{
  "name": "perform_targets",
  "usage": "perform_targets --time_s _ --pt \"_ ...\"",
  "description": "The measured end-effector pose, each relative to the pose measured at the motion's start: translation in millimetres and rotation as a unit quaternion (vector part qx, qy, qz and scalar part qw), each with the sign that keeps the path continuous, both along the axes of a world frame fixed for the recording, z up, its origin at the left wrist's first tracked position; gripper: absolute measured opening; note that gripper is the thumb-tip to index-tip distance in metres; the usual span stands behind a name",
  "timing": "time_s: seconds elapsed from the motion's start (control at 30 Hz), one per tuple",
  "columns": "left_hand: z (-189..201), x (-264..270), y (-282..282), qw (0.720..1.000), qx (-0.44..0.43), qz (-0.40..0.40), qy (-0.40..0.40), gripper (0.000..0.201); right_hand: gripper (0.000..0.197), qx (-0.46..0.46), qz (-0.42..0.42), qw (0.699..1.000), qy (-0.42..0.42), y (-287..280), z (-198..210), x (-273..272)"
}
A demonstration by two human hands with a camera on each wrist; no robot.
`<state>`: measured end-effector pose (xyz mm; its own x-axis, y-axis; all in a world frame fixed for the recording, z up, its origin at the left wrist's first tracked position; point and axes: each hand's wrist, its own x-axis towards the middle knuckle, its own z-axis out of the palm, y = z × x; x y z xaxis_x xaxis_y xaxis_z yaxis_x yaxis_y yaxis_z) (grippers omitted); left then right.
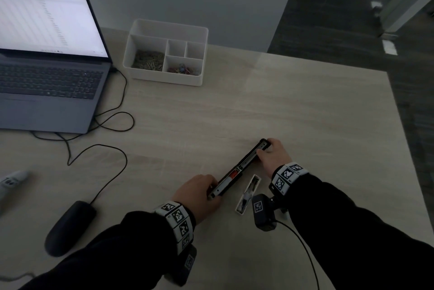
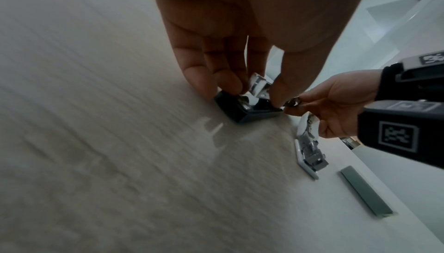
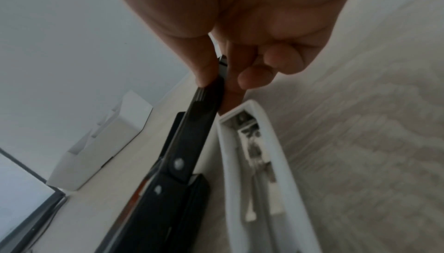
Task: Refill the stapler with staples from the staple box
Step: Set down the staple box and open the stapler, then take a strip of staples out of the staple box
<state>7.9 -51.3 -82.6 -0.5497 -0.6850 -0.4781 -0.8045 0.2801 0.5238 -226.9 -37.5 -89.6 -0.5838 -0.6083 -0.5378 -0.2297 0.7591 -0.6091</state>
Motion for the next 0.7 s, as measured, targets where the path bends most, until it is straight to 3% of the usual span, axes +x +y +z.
perform_targets --time_s 0.17,0.3,0.5,0.7 --pt "2.0 -2.9 5.9 1.0 0.026 -0.002 0.007 0.032 0.056 0.024 0.051 0.998 0.008 5.3 1.2 -7.1" --pt "2.2 -3.3 6.7 0.999 0.029 0.013 0.018 0.032 0.053 0.006 0.027 1.0 0.005 23.2 4.5 -16.6" --pt "5.9 -3.2 9.0 0.999 0.029 0.022 0.025 0.033 0.021 -0.015 0.008 0.998 0.065 77.6 16.8 -38.5" --pt "19.4 0.1 13.3 0.991 -0.002 0.094 0.096 0.007 0.024 0.009 0.019 0.994 0.109 134.4 20.3 -44.1"
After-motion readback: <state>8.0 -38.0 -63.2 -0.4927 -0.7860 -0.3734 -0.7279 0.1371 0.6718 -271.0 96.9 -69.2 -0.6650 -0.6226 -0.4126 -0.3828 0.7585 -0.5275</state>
